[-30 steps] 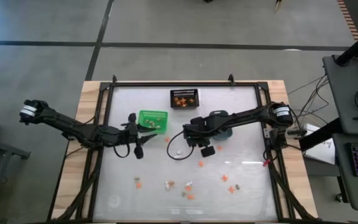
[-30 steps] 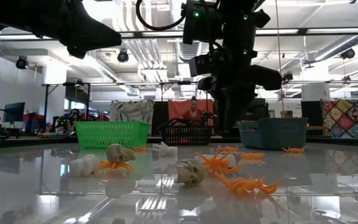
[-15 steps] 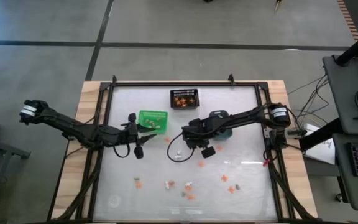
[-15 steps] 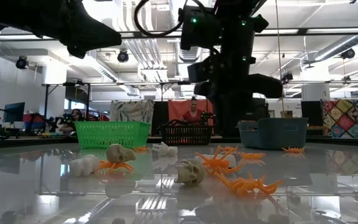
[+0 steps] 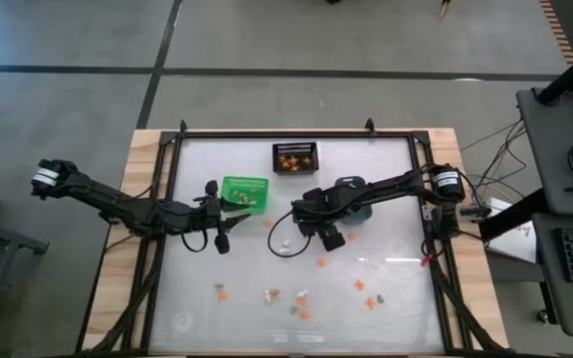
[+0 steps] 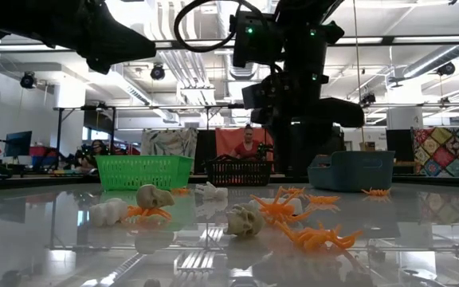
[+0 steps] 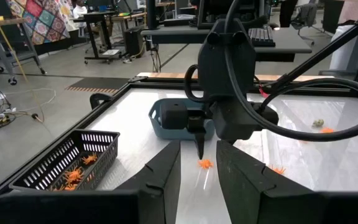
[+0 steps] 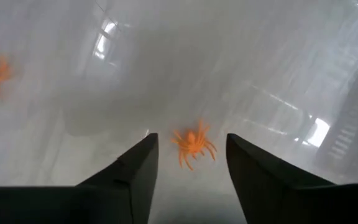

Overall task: Sort Halloween decoration
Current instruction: Put the orange spider toy into the black bin

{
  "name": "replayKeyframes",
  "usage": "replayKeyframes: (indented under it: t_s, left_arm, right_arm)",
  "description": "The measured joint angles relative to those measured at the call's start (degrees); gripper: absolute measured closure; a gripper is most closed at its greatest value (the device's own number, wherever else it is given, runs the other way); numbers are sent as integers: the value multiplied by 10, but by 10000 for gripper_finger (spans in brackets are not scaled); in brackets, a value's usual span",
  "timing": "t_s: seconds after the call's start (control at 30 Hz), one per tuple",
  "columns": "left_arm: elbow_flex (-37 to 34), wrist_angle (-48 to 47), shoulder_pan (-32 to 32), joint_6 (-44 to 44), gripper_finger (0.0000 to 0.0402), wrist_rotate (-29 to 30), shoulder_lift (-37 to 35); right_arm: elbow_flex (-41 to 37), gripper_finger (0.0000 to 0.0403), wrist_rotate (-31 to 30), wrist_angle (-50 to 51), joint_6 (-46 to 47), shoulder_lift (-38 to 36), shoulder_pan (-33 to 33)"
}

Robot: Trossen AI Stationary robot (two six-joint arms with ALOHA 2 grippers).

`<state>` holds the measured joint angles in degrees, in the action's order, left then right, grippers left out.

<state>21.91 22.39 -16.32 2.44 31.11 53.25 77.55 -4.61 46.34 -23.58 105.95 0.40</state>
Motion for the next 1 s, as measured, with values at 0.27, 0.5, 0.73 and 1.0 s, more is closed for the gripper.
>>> replayKeyframes:
  t_s: [0.27, 0.5, 0.73, 1.0]
  left_arm:
    - [0, 8, 0, -5, 316, 0, 3]
    - [0, 109, 0, -16, 316, -1, 80]
    - [0, 239, 0, -64, 316, -1, 161]
    - [0, 255, 0, -80, 316, -1, 165]
  right_arm:
    - [-17, 209, 0, -16, -11, 0, -5]
    - [-23, 211, 0, -29, -9, 0, -14]
    - [-29, 213, 0, -34, -4, 9, -15]
    - [-28, 213, 1, -34, -11, 26, -16]
